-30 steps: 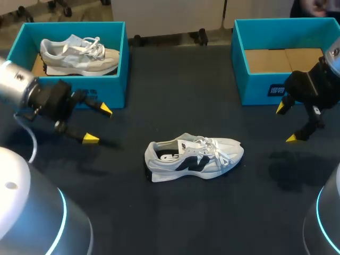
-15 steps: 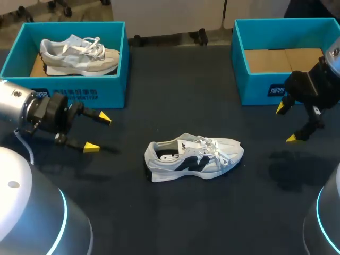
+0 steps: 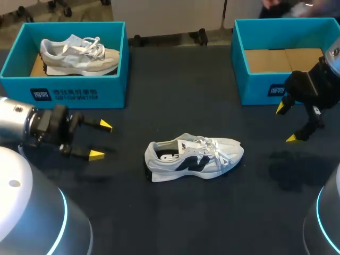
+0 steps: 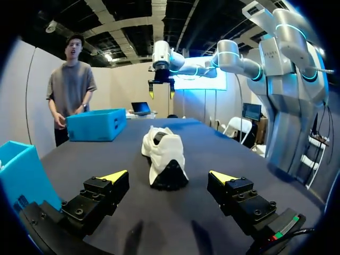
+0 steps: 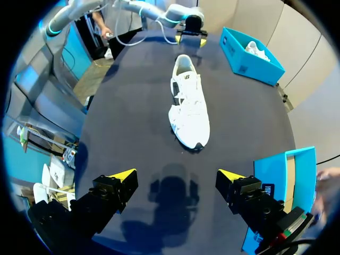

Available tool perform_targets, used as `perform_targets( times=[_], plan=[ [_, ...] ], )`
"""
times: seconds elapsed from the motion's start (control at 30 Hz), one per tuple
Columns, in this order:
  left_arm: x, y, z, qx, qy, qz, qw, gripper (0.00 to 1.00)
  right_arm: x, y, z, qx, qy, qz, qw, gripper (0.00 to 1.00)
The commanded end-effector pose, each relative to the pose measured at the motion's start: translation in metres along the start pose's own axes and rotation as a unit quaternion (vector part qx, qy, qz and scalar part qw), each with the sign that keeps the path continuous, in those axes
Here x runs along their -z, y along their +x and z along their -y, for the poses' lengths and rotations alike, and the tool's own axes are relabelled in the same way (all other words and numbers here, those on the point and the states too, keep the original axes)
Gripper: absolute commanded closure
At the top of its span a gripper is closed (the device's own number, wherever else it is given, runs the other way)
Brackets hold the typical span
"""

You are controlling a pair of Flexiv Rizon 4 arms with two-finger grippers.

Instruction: Take the shoe out of the shoebox, open the shoe tongue, remove and reinsert the insole, then place the shoe into the shoebox

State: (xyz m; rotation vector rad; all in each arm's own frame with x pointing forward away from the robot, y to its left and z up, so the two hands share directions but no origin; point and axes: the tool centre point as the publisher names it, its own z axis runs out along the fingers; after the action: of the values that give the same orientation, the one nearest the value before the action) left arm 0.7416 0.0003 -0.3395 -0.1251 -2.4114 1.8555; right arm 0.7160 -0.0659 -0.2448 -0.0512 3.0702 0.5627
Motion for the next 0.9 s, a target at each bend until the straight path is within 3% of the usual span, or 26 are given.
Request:
perform_targets(
  times=[0.03,0.43,0.9],
  plan=[
    [-0.014,0.004,-0.009,-0.001,0.010,0.008,1.000,0.00,-0.001,0.000,0.000,0.000,0.001,0.000,1.000,0.00],
    [-0.042,0.020,-0.033,0.015,0.014,0.027,0.999,0.00,-0.001,0.000,0.000,0.000,0.001,0.000,1.000,0.00],
    [-0.048,0.026,-0.040,0.028,0.018,0.042,0.999,0.00,-0.001,0.000,0.000,0.000,0.001,0.000,1.000,0.00]
  ],
)
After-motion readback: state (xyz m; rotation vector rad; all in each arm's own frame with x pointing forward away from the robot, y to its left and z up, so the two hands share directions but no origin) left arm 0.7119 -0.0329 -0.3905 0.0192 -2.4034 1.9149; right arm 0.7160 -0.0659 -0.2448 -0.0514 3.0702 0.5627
